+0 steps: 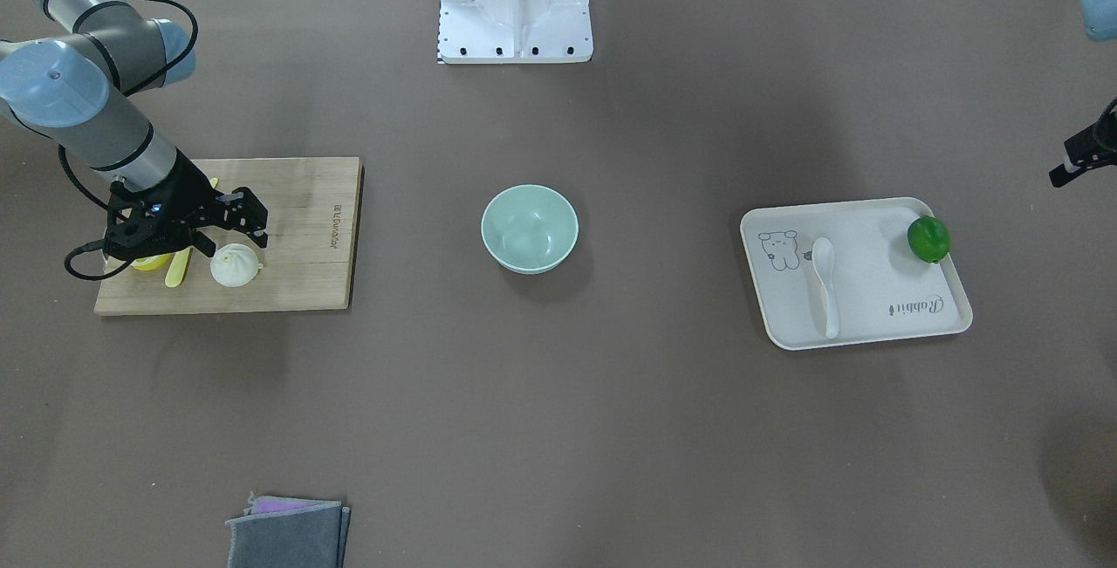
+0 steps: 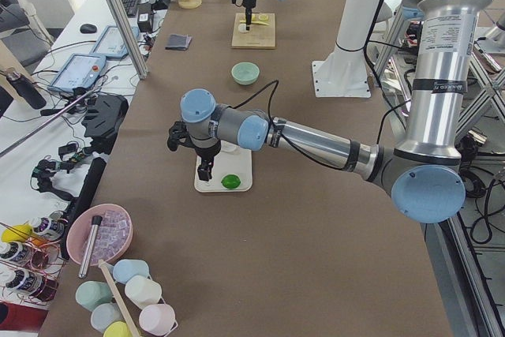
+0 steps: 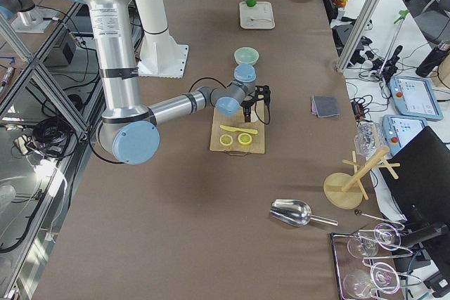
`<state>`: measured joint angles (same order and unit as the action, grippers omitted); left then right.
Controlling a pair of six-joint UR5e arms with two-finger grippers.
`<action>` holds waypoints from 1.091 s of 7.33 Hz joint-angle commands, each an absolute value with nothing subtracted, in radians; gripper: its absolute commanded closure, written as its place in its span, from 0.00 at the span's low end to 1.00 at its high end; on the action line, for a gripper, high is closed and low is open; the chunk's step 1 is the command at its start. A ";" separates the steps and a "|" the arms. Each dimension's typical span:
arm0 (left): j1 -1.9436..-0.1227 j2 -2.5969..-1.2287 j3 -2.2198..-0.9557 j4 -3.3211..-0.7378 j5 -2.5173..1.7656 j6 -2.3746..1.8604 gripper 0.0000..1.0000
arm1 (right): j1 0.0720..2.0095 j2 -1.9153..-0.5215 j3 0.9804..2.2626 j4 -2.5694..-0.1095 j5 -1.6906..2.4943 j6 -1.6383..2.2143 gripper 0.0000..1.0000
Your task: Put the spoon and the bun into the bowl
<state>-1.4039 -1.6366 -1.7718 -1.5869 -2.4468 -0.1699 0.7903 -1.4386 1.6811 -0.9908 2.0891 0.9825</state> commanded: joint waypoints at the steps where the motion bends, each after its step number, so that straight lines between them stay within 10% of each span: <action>1: -1.404 -1.635 -1.772 -1.586 -2.447 -0.170 0.02 | 0.793 -1.445 1.681 -0.991 2.086 0.980 0.83; 2: -1.404 -1.635 -1.772 -1.588 -2.448 -0.170 0.02 | 0.793 -1.443 1.689 -0.991 2.089 0.980 1.00; 8: -1.318 -1.768 -1.706 -1.586 -2.383 -0.303 0.02 | 0.602 -1.184 1.836 -1.220 1.912 1.346 1.00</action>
